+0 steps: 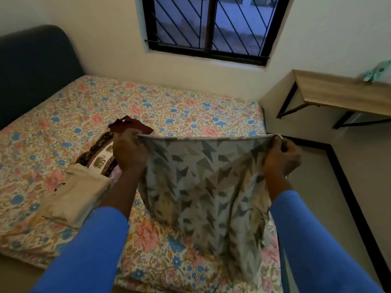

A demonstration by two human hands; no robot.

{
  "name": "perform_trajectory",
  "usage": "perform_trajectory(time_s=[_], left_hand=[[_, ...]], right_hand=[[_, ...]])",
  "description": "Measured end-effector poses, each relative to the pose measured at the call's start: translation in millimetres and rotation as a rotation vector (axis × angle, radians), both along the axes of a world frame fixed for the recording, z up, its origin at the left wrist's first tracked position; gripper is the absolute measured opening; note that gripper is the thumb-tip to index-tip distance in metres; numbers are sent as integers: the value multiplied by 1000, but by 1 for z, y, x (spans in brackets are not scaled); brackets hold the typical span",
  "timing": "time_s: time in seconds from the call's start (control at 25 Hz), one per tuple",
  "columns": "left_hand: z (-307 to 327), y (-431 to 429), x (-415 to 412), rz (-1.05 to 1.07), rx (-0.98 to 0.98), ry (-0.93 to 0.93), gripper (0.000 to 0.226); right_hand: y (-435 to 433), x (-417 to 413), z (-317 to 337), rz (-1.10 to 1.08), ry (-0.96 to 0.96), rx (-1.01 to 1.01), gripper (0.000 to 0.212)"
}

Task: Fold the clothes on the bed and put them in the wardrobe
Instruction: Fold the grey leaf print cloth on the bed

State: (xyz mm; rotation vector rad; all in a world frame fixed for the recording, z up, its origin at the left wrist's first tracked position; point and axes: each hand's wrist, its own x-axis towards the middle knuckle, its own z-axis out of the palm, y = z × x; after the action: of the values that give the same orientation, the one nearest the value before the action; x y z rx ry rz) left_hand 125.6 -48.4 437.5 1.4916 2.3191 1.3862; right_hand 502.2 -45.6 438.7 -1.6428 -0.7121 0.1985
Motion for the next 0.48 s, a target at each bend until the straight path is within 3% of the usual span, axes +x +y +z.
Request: perform_trajectory(time_s=[0.16, 0.24, 0.32, 0.4, 0.48], left_hand=[[51, 112, -13, 5, 54, -87, 36], [92, 149, -14, 1, 210, -188, 39], [121, 163, -13, 25, 326, -275, 36], [120, 154, -14, 53, 464, -358, 32], [93, 130, -19, 118, 462, -530, 23]], right_hand=[[77, 27, 70, 44, -233, 40, 31], [96, 24, 121, 37, -314, 194, 14], [96, 14, 150, -58, -365, 375, 16], [83, 1, 149, -157, -370, 456, 16], [55, -10, 116, -212, -307, 429, 16]])
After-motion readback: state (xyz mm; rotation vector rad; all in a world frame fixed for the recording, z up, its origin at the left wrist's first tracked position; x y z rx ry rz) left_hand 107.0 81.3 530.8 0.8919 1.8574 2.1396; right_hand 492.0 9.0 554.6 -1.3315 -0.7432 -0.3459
